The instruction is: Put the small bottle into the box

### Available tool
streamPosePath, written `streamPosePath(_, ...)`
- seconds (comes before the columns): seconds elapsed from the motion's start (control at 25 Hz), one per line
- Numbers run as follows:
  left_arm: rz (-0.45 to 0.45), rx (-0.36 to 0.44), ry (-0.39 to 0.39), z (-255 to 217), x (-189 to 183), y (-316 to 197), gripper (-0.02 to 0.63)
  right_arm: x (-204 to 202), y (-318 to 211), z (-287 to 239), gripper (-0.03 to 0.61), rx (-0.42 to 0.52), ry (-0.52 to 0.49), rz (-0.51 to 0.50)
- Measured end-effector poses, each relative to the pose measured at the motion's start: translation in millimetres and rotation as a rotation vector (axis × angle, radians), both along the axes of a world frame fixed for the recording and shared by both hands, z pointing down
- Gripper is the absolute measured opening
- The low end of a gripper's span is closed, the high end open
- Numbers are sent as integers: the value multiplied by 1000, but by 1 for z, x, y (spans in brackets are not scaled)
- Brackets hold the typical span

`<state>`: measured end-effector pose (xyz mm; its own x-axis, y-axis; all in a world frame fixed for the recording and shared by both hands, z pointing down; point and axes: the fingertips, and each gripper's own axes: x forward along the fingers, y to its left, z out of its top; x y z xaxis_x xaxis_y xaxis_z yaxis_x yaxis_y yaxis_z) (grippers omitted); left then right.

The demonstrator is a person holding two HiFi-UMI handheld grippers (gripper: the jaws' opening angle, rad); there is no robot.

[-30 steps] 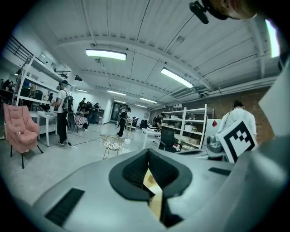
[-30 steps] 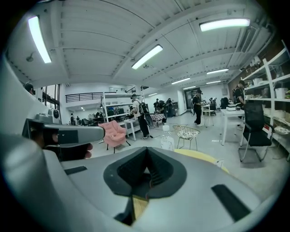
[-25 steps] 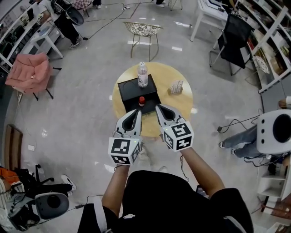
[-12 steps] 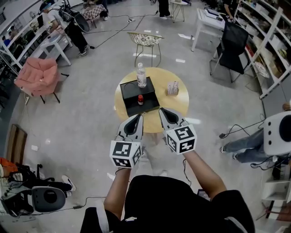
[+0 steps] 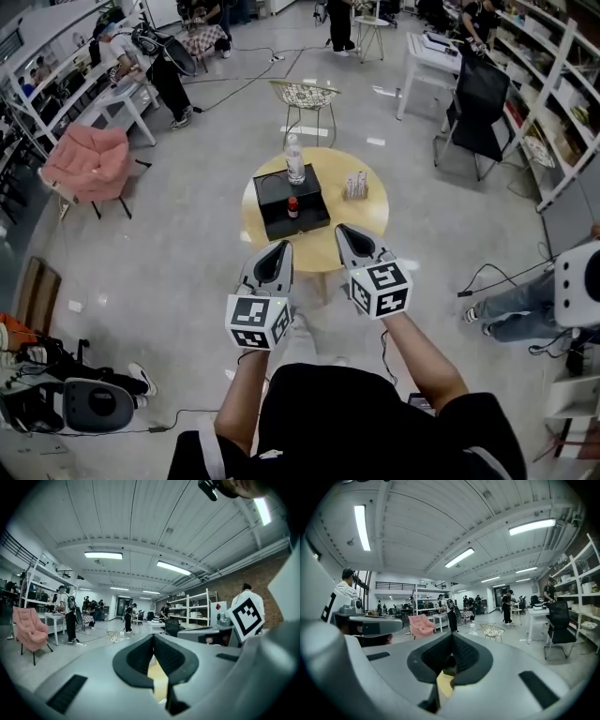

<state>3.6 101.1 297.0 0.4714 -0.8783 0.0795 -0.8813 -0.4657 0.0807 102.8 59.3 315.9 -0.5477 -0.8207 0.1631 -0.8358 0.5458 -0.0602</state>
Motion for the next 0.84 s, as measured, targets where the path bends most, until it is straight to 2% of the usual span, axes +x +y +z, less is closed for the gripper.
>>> streamPosePath(0.36, 4, 51, -14, -18, 1, 25, 11, -1, 24, -15, 3, 31, -6, 5)
streamPosePath(0.84, 14, 54, 11, -24, -4, 42, 11, -3, 44, -13, 2, 29, -3, 19)
